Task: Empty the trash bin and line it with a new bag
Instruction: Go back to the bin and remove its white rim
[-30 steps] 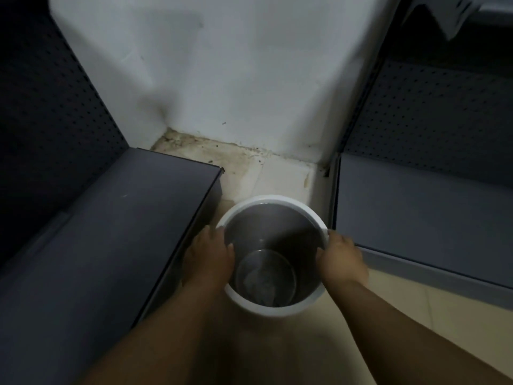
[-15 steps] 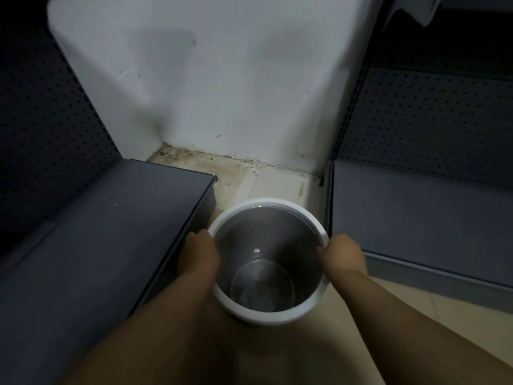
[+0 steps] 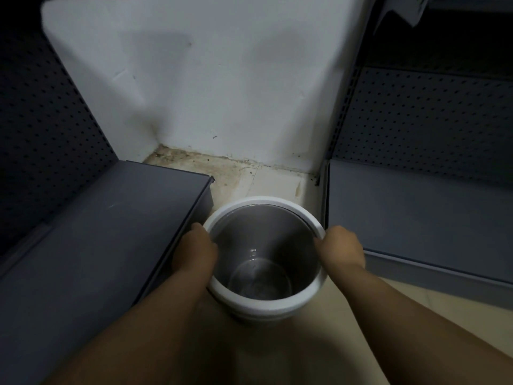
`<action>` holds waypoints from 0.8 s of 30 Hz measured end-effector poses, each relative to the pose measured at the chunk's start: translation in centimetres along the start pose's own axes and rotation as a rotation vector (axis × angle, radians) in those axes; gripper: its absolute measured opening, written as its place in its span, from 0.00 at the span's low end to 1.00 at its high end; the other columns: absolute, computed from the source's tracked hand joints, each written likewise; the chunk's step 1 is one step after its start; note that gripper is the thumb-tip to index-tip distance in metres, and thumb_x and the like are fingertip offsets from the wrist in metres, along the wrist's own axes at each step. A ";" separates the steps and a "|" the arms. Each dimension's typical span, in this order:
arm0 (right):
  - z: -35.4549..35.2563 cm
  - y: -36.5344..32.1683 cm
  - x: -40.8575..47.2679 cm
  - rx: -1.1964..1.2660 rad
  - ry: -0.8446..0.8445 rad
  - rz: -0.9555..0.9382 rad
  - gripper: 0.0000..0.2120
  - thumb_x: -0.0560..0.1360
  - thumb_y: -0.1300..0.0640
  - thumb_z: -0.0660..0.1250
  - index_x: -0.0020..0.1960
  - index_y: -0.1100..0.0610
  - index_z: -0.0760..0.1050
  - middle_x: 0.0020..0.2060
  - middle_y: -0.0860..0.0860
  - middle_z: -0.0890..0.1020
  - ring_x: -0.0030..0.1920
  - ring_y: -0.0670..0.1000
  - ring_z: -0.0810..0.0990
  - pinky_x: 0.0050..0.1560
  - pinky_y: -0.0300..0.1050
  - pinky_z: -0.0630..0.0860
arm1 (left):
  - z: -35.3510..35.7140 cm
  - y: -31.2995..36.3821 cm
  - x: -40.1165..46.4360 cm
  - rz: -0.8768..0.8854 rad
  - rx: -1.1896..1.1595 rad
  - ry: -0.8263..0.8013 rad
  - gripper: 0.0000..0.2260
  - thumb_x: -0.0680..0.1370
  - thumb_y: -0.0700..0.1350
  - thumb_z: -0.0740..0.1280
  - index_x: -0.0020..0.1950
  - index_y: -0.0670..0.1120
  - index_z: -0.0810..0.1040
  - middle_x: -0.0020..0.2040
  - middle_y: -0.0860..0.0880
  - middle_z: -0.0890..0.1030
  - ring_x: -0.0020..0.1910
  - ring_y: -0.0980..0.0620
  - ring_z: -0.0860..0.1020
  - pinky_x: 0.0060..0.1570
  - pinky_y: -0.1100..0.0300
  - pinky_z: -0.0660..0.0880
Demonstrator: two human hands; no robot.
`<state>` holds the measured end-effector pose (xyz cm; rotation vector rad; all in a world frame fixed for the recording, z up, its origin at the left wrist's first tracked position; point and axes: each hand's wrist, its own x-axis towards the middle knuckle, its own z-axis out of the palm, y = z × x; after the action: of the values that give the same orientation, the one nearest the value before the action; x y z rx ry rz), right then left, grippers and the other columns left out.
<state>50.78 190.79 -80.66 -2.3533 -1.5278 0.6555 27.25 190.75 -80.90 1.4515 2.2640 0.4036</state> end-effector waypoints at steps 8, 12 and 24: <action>0.0 -0.1 0.2 0.033 0.037 -0.027 0.11 0.78 0.56 0.61 0.54 0.63 0.74 0.43 0.58 0.80 0.38 0.56 0.75 0.38 0.46 0.71 | -0.5 0.5 -0.6 0.005 -0.091 0.060 0.09 0.80 0.40 0.59 0.59 0.40 0.69 0.55 0.38 0.78 0.50 0.40 0.79 0.47 0.49 0.77; -0.9 0.0 0.9 0.100 0.066 0.006 0.11 0.79 0.58 0.60 0.53 0.64 0.75 0.39 0.56 0.77 0.35 0.54 0.74 0.37 0.45 0.70 | -1.1 1.1 -1.0 0.018 -0.162 0.059 0.10 0.78 0.41 0.60 0.58 0.41 0.69 0.53 0.39 0.78 0.48 0.41 0.79 0.49 0.48 0.79; -10.2 7.5 5.4 -0.111 0.188 0.015 0.14 0.80 0.58 0.59 0.42 0.65 0.76 0.28 0.56 0.71 0.28 0.54 0.69 0.25 0.41 0.61 | 0.8 7.3 -2.7 0.255 -0.153 0.083 0.15 0.81 0.53 0.52 0.41 0.48 0.71 0.36 0.49 0.73 0.33 0.54 0.71 0.34 0.60 0.65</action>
<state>63.72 192.85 -76.48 -2.4296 -1.5004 0.3487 34.42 191.36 -77.76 1.6742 2.0623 0.7107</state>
